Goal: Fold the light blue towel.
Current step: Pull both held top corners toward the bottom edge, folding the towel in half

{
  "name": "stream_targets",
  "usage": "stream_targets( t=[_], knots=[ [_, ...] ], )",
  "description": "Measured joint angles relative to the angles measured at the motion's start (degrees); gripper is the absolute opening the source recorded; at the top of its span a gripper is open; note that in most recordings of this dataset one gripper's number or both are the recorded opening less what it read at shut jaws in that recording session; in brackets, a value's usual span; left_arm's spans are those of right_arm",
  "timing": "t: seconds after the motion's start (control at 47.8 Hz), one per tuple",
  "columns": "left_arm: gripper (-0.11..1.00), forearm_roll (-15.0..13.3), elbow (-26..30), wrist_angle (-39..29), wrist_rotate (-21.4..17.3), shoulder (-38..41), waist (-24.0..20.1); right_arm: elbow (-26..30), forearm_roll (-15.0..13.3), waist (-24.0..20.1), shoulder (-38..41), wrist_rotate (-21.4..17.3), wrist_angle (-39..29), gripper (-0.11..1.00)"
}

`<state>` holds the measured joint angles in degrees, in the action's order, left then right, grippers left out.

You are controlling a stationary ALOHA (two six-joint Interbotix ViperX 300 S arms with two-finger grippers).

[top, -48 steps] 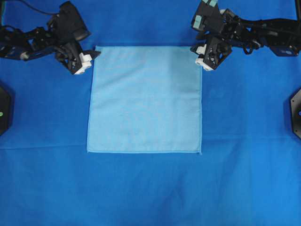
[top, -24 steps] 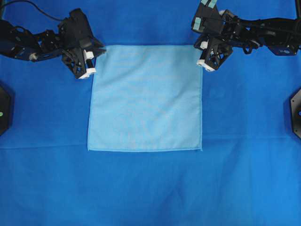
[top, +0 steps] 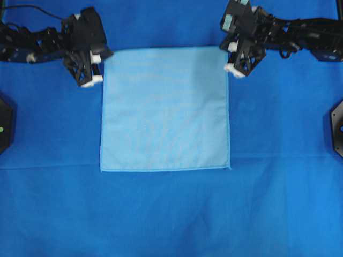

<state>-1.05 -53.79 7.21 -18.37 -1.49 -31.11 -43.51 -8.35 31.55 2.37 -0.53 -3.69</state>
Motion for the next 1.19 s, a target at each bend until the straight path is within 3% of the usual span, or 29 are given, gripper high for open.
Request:
stream_targets(
  t=[0.335,0.523,0.732,0.878,0.983,1.192],
  knots=[
    [0.02,0.0,0.2,-1.1,0.2,-1.8,0.2,-0.2,0.0,-1.6,-3.2,-0.5,-1.4,0.00],
    [0.02,0.0,-0.5,-4.1,0.7,-3.7,3.8,-0.8,1.3,-5.2,-3.8,-0.8,-3.7,0.00],
    [0.02,0.0,-1.1,-9.1,1.5,-5.9,12.4,-2.2,4.6,-11.8,-5.8,-1.0,-6.5,0.00],
    [0.02,0.0,-1.2,-12.1,4.3,-5.9,19.6,-3.3,6.9,-17.6,-6.8,-2.7,-7.1,0.00],
    [0.02,0.0,-1.1,-13.6,8.6,-5.8,24.6,-3.8,7.6,-21.1,-6.9,-4.7,-7.5,0.00],
    [0.02,-0.1,-1.4,-14.1,12.6,-5.8,33.0,-4.1,7.7,-28.9,-6.9,-10.9,-8.1,0.00]
  ],
)
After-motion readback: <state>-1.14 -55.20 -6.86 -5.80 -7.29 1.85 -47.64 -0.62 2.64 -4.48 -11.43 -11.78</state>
